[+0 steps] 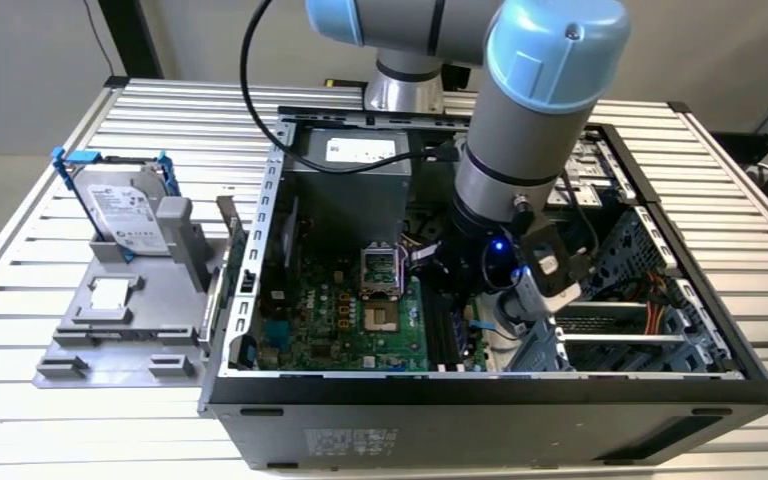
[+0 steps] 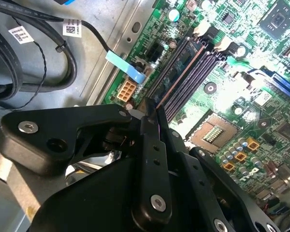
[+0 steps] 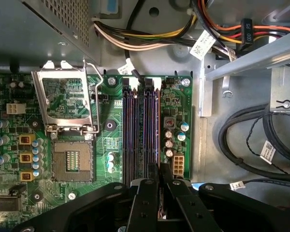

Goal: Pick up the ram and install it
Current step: 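Insert the ram into the slot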

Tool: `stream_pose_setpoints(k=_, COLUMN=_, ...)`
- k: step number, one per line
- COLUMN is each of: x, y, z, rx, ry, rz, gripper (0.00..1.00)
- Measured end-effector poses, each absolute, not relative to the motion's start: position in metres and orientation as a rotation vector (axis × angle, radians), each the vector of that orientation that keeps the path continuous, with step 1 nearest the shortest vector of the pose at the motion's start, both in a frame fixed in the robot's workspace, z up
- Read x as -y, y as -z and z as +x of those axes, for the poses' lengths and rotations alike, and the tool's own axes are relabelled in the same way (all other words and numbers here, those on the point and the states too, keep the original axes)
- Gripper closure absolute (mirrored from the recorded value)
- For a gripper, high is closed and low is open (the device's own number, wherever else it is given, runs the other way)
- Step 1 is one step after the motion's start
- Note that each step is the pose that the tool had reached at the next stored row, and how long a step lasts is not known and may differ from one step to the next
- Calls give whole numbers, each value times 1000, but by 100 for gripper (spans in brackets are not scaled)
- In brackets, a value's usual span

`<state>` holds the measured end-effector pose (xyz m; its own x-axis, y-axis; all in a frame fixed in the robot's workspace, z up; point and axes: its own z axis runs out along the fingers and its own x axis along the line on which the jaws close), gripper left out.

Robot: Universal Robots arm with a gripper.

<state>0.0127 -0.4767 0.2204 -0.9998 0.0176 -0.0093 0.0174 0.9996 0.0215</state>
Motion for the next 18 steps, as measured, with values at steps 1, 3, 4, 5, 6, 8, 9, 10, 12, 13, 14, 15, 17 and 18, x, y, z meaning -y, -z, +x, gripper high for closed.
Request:
stream_pose_setpoints(k=1, x=477, y=-220, z=12, rx=-3132, ry=-33, rz=31, gripper=100)
stream_pose_setpoints(k=3, x=477, y=-220, z=13, rx=-3132, ry=-33, rz=33, gripper=100)
stream_pose_setpoints(k=4, x=477, y=-220, z=12, rx=-3132, ry=-33, rz=33, gripper=100)
stream_pose_setpoints(k=5, x=477, y=-220, z=13, rx=-3132, ry=-33, rz=33, gripper=100)
stream_pose_setpoints(k=6, x=477, y=-219, z=13, rx=-3132, ry=-33, rz=33, gripper=100)
stream_pose_setpoints(k=8, x=477, y=-217, z=12, rx=-3132, ry=-33, rz=34, gripper=100)
stream_pose_setpoints(k=9, x=477, y=-216, z=12, rx=-3132, ry=-33, rz=34, gripper=100)
stream_pose_setpoints(k=10, x=477, y=-215, z=12, rx=-3132, ry=-33, rz=34, gripper=100)
stream_pose_setpoints(k=12, x=477, y=-212, z=12, rx=-3132, ry=-32, rz=34, gripper=100)
stream_pose_setpoints(k=13, x=477, y=-212, z=12, rx=-3132, ry=-32, rz=34, gripper=100)
stream_pose_setpoints(k=14, x=477, y=-212, z=12, rx=-3132, ry=-33, rz=34, gripper=100)
stream_pose_setpoints(k=15, x=477, y=-212, z=12, rx=-3132, ry=-33, rz=34, gripper=100)
stream_pose_setpoints(k=17, x=477, y=-212, z=12, rx=-3132, ry=-33, rz=34, gripper=100)
stream_pose_setpoints(k=18, x=477, y=-212, z=12, rx=-3132, ry=-34, rz=34, gripper=100)
